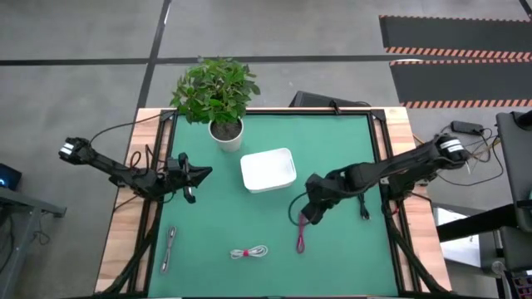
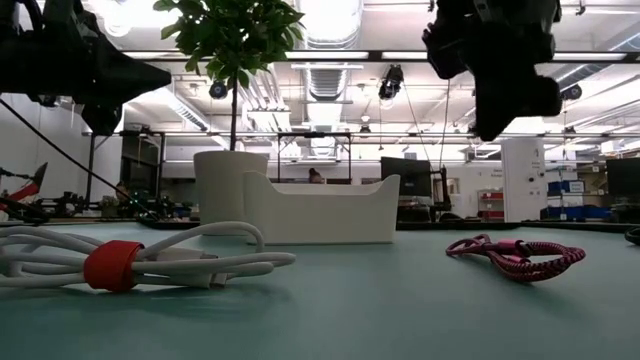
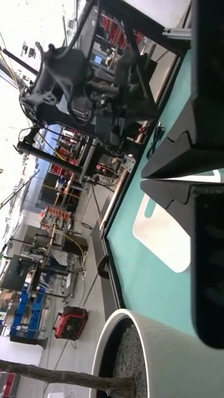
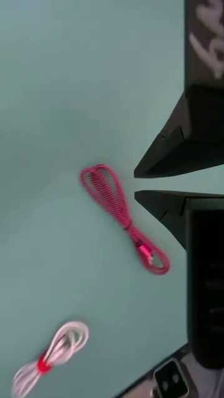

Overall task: Pick and place USB-C Cables
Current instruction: Put the red charger cable into the white bin

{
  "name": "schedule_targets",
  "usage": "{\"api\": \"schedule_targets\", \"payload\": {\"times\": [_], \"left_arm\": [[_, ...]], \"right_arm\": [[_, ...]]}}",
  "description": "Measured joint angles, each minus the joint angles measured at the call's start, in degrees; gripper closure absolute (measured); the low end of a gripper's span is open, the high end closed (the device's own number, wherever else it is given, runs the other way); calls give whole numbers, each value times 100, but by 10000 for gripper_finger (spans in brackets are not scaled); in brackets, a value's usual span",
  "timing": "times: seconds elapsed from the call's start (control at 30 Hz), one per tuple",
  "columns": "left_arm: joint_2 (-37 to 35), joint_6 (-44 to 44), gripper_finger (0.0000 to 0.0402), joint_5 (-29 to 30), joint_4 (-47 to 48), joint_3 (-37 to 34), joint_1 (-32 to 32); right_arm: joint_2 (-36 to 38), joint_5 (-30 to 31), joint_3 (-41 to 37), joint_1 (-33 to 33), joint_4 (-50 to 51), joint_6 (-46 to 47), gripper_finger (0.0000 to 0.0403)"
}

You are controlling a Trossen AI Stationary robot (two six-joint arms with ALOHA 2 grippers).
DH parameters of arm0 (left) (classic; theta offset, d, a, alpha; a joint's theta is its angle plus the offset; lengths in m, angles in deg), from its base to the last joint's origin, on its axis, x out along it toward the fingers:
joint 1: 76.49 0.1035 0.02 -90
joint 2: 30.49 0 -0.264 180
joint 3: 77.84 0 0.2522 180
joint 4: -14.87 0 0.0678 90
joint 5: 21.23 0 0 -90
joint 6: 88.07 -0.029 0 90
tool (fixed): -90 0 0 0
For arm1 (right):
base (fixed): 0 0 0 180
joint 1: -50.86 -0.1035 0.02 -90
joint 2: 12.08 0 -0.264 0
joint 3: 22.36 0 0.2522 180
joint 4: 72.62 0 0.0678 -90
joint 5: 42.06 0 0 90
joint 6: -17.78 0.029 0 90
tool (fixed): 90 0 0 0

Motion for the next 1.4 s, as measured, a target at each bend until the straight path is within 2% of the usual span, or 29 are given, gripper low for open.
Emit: {"api": "schedule_targets", "payload": {"times": [0.13, 0.3, 0.47, 0.6, 0.93, 1.1, 1.23, 1.4], "left_arm": [[0, 7, 402, -2, 0, 0, 0], [11, 13, 402, -10, 0, 0, -2], [11, 149, 402, -20, 4, 0, -2], [39, 146, 402, -20, 12, 0, -2], [97, 142, 402, 28, 15, 0, -2], [98, -21, 402, 67, 14, 0, -2], [101, -430, 402, 67, 13, 2, -2], [101, -461, 402, 67, 13, 0, -2]], "right_arm": [[-439, -21, 595, -180, 754, 489, 369], [-928, -582, 1089, -405, 1335, 1248, 369], [-1299, -901, 1244, -648, 1359, 1893, 369], [-1562, -903, 1283, -774, 1342, 2335, 369], [-1947, -874, 1287, -731, 955, 2461, 366], [-2014, -850, 1287, -729, 933, 2541, 336], [-2023, -810, 1287, -729, 827, 2655, 291], [-2023, -514, 1287, -727, 492, 2764, 233]]}}
